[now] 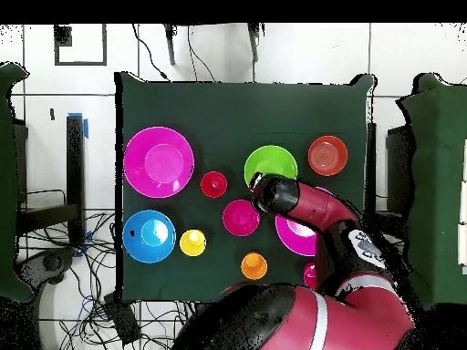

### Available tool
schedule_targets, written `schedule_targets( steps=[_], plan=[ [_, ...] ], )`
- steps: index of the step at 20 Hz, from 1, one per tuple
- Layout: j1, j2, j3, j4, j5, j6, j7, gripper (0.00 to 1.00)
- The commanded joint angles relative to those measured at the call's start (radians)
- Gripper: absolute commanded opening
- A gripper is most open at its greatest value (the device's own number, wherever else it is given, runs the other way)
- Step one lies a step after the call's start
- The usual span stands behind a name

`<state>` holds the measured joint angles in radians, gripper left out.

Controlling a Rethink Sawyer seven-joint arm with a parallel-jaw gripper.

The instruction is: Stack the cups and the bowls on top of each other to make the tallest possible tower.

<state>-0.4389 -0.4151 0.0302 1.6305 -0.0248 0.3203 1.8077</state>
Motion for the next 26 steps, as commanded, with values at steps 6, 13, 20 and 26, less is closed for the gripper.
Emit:
schedule_targets(
  steps=[6, 13, 20, 26],
  plan=[
    [0.012, -0.02, 0.11, -0.051, -0.013, 0.044, 0.041, 1.0],
    [0.024, -0.095, 0.102, -0.051, -0.003, 0.15, 0.025, 1.0],
    [-0.002, -0.077, 0.146, -0.055, -0.003, 0.112, 0.02, 1.0],
    [0.027, -0.033, 0.116, -0.115, 0.002, 0.134, 0.045, 1.0]
  ],
)
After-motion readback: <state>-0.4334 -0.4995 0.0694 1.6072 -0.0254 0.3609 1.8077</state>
